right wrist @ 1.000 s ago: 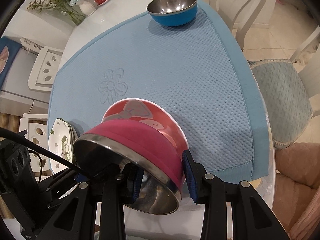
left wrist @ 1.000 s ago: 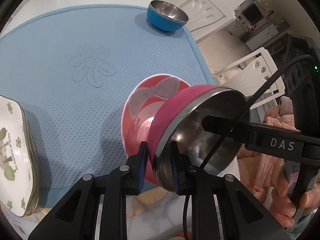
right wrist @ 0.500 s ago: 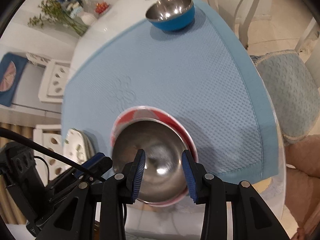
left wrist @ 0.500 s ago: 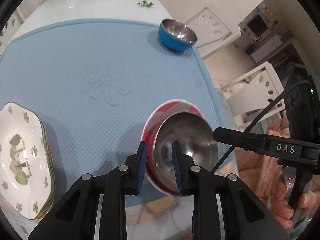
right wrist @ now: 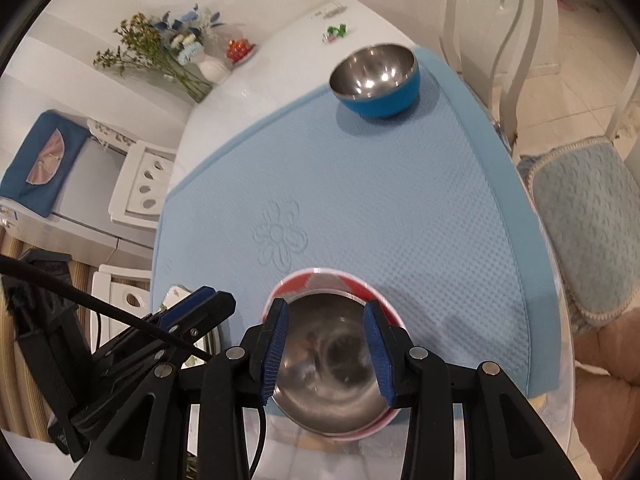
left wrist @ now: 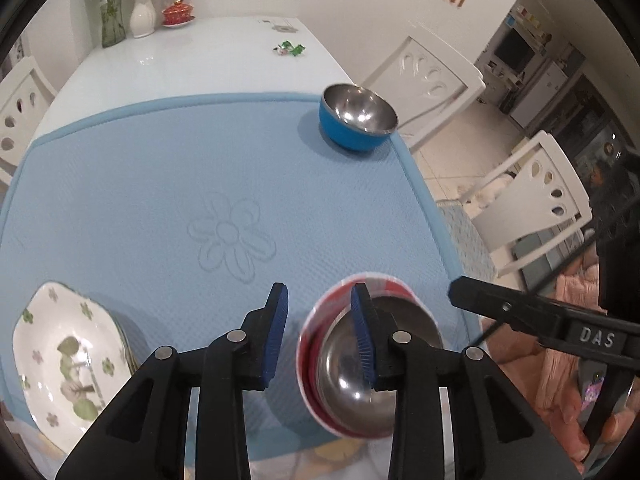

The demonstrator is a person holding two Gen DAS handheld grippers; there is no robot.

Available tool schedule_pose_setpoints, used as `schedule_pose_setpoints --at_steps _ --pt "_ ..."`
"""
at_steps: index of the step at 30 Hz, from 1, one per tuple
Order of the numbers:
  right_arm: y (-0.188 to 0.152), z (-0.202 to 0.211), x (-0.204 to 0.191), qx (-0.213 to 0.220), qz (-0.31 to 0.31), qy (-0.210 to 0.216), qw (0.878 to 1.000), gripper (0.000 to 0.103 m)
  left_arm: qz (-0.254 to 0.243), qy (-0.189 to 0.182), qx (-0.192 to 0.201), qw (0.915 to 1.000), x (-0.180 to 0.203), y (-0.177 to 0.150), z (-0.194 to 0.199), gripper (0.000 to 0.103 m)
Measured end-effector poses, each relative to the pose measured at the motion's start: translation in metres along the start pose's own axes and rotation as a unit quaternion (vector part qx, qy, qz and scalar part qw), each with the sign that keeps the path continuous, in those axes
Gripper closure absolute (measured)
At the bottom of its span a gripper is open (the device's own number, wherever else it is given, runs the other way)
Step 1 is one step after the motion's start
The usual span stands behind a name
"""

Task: Organize plates and bowls
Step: 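Lower the steel bowl into the pink bowl and open the left gripper, then move the left gripper to the blue-outside steel bowl and grasp its rim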

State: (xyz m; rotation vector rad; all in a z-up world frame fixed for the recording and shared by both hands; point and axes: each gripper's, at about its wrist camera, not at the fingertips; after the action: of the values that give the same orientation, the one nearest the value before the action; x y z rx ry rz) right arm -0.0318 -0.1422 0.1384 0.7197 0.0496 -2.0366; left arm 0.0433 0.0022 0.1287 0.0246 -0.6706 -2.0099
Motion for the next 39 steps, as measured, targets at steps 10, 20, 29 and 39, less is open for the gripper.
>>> schedule_pose_setpoints --at_steps 10,20,29,39 --pt "0.075 0.007 0.028 0.065 -0.047 -0.008 0.997 0.048 0.039 -0.051 0.024 0.9976 -0.006 0.077 -0.018 0.07" --pt "0.18 -0.075 0.067 0.061 -0.087 -0.014 0.994 0.046 0.04 -0.066 0.008 0.997 -0.005 0.177 -0.117 0.043" --pt "0.219 -0.125 0.092 0.046 -0.077 -0.065 0.994 0.046 0.073 -0.085 -0.064 0.9917 -0.027 0.203 -0.225 0.048" --pt "0.22 -0.151 0.085 0.032 -0.031 -0.099 0.994 0.061 0.005 -0.117 -0.064 0.9911 -0.017 0.203 -0.243 0.089"
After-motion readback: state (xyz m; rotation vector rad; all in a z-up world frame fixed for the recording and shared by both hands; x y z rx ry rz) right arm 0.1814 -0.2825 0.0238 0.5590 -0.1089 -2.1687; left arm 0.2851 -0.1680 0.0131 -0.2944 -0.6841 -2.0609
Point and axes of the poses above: each gripper's, at about its wrist camera, not at the fingertips, and z roughly against the way its jaws point, x to its right, y to its top, and after that the axes turned 2 degrees about -z, right-handed
